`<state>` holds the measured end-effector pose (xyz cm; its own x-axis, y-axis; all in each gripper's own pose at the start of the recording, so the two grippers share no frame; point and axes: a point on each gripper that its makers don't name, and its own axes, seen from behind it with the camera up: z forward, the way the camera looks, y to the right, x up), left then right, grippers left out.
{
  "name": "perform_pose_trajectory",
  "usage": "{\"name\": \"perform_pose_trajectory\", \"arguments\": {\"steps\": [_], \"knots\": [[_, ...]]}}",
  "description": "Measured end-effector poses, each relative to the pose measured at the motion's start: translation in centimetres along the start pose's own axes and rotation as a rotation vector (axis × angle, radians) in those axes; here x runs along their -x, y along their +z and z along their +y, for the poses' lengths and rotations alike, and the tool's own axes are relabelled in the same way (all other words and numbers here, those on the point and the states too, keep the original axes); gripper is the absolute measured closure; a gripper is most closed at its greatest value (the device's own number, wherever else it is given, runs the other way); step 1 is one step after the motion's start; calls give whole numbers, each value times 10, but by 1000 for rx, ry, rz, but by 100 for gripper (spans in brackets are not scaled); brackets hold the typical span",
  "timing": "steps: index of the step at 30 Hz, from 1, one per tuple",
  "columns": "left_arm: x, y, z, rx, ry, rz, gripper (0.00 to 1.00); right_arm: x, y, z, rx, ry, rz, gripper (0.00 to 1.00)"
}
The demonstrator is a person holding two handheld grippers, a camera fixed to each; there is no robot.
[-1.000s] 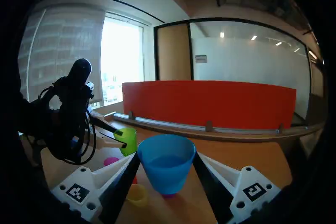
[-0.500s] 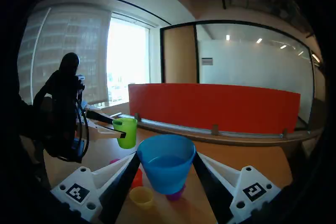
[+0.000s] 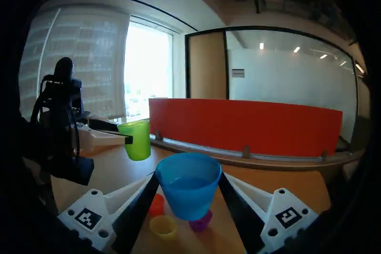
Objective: Pour water
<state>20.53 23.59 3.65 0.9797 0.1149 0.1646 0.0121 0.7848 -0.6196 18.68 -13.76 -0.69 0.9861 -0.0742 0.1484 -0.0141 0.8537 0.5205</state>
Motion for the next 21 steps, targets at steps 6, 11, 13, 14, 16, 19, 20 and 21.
{"name": "perform_pose_trajectory", "arguments": {"steps": [6, 11, 13, 14, 16, 19, 20, 21], "knots": [[-6, -12, 7, 0, 17, 31, 17, -3, 0, -8, -14, -6, 3, 9], [-16, -22, 12, -13, 24, 71, 18, -6, -1, -13, -22, -10, 6, 9], [-20, -25, 15, -11, 16, 84, 18, -7, -2, -15, -25, -11, 7, 9], [-22, -27, 17, -10, 10, 91, 18, -8, -2, -16, -26, -11, 8, 9], [-24, -31, 19, -6, 6, 94, 18, -8, -3, -17, -28, -12, 9, 9], [-25, -36, 21, -4, 9, 94, 18, -9, -4, -18, -31, -15, 10, 9], [-25, -38, 22, -4, 13, 93, 18, -8, -4, -19, -32, -15, 10, 9], [-25, -40, 22, -5, 16, 94, 18, -8, -5, -20, -32, -16, 9, 9]]}}
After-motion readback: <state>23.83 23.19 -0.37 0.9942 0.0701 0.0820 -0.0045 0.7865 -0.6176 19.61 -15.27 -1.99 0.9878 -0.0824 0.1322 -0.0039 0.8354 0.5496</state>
